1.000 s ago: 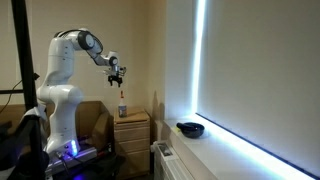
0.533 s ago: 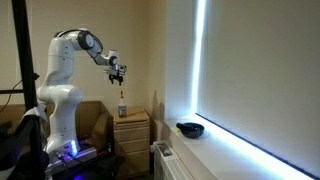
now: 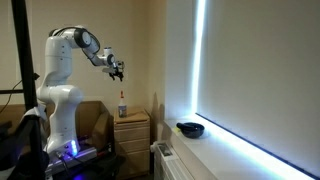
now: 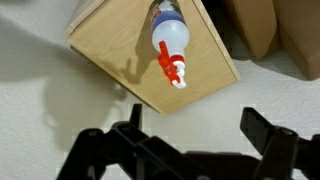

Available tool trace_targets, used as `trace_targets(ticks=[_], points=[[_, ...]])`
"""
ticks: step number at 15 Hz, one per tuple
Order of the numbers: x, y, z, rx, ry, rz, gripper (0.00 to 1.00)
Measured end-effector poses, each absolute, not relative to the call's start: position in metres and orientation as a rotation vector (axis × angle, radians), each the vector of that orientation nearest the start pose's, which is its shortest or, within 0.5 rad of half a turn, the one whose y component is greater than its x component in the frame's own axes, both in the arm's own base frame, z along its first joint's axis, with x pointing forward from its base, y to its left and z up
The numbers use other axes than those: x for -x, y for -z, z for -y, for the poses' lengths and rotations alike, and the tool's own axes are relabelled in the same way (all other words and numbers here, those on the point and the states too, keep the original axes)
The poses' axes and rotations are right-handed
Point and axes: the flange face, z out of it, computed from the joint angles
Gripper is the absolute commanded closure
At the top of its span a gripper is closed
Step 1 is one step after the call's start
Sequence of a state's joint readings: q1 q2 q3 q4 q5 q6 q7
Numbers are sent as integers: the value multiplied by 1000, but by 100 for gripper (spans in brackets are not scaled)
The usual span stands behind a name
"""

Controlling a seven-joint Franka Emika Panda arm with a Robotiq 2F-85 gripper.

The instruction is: Move the spray bottle to the right side of the nightstand

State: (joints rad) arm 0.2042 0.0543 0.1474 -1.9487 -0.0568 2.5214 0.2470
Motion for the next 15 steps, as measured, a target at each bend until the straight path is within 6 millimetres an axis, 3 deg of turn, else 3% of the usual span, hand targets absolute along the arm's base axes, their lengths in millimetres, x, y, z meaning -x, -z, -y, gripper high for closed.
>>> trace_targets(ticks=[4, 6, 8, 12, 15], points=[[-580, -501, -204, 2916, 727, 163, 0], [-579, -490, -207, 2993, 632, 146, 0], [-587, -459, -232, 3096, 506, 91, 0], [-597, -389, -304, 3222, 161, 84, 0], [-605, -368, -352, 3303, 139, 49, 0]])
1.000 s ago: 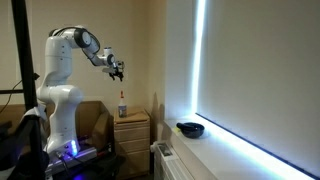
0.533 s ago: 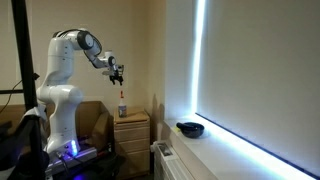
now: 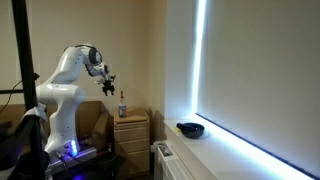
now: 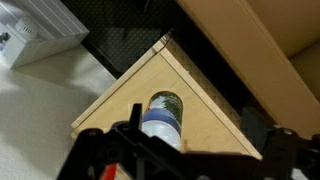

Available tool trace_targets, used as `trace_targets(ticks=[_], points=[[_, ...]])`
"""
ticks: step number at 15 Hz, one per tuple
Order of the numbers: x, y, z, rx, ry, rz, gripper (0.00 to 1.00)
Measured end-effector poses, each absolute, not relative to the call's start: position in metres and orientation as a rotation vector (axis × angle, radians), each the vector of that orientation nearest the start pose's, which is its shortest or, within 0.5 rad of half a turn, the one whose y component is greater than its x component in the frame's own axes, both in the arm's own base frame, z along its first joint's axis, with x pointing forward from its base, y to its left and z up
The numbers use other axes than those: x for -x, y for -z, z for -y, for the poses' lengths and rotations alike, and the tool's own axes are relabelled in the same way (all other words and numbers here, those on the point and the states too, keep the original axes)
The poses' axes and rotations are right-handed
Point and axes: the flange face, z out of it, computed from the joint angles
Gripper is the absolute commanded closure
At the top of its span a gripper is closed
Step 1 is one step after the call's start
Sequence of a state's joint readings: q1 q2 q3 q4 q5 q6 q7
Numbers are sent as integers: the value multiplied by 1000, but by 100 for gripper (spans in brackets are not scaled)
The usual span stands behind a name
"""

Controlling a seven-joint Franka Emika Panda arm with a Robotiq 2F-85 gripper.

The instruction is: Move the spray bottle to the right side of the nightstand

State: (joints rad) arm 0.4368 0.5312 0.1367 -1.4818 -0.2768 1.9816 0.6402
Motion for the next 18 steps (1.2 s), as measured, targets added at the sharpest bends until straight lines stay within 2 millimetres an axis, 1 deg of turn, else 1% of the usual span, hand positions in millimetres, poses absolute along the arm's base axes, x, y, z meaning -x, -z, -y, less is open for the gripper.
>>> trace_targets(ticks=[1, 3, 6, 8, 9, 11, 13, 14, 15, 17, 18], points=[[-609, -370, -363, 3339, 179, 29, 0], [-618, -381, -379, 3403, 328, -41, 0], [-627, -409, -401, 3427, 574, -227, 0], [-624, -428, -423, 3417, 728, -354, 0], [-620, -435, -434, 3410, 777, -422, 0], [-617, -442, -446, 3397, 817, -482, 0], [-619, -441, -448, 3394, 825, -492, 0], [-619, -436, -445, 3411, 802, -476, 0], [-619, -426, -438, 3447, 767, -484, 0], [-627, -403, -420, 3476, 763, -662, 0], [-633, -395, -414, 3462, 779, -770, 0]])
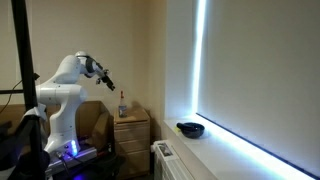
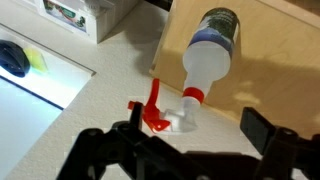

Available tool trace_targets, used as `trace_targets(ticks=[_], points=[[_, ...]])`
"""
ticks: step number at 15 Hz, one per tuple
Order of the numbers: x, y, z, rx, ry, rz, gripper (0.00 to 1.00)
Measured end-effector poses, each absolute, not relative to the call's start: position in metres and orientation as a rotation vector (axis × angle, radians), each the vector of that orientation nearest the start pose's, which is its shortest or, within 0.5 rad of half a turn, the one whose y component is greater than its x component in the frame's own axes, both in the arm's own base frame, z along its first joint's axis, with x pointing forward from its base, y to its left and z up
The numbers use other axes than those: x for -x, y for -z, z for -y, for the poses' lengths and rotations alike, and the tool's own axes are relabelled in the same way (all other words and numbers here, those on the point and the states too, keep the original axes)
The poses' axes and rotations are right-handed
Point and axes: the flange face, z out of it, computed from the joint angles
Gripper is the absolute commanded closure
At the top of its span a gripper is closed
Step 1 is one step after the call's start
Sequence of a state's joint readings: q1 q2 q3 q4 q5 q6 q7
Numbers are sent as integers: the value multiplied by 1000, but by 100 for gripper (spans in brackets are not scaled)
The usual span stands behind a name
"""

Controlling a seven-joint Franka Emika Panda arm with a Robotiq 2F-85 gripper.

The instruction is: Move the spray bottle to the right side of the nightstand

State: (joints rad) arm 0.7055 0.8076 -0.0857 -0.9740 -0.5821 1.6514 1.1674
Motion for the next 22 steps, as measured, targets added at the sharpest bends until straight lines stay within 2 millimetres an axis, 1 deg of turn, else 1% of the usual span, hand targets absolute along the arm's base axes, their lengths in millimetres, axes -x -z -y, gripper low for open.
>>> trace_targets(ticks=[1, 3, 5, 7, 8, 10, 12, 14, 15, 16, 18, 20, 22], points=[[-642, -398, -404, 3437, 810, -872, 0], [-663, -426, -372, 3347, 867, -1051, 0], [-682, -470, -326, 3234, 901, -1217, 0], [-695, -512, -280, 3121, 881, -1364, 0], [-700, -533, -257, 3075, 825, -1393, 0], [-706, -569, -214, 3015, 717, -1350, 0], [-712, -590, -176, 2977, 610, -1272, 0], [-718, -598, -147, 2939, 507, -1187, 0], [-720, -597, -138, 2919, 451, -1144, 0], [-720, -592, -135, 2909, 378, -1117, 0], [-721, -580, -141, 2910, 308, -1095, 0], [-722, -573, -148, 2919, 295, -1082, 0], [-721, -571, -157, 2888, 224, -983, 0]])
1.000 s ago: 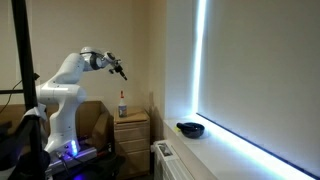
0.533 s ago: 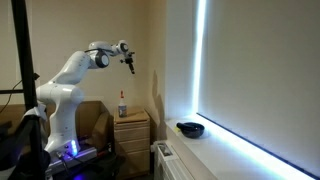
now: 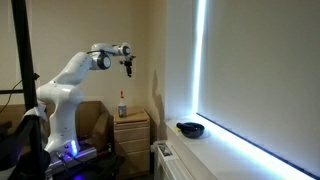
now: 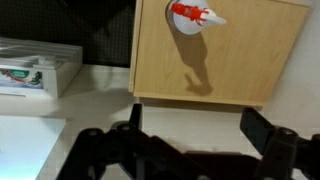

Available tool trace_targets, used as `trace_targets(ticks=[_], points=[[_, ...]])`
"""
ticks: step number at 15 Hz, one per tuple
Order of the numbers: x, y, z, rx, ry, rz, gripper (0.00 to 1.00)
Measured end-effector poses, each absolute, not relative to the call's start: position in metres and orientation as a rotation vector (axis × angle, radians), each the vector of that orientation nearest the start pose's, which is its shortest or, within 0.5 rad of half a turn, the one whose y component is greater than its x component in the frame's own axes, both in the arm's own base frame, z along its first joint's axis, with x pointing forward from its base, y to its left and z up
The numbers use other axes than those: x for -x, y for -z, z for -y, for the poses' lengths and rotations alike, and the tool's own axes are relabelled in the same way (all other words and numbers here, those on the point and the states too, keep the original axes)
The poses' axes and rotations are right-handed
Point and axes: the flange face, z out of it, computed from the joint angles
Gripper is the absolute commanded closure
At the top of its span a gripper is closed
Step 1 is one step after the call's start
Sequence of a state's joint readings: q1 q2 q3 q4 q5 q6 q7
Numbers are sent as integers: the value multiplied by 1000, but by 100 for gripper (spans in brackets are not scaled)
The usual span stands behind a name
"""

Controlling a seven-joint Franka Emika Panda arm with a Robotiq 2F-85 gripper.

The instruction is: Move the spray bottle to the right side of the nightstand

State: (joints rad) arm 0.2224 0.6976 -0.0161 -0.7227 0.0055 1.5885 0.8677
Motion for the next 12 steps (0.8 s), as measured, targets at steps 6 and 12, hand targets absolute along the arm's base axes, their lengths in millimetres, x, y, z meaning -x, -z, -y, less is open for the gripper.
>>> trace_targets(ticks=[6, 12], points=[[-740, -529, -166, 2814, 112, -592, 0], [-731, -463, -206, 2808, -103, -214, 0]])
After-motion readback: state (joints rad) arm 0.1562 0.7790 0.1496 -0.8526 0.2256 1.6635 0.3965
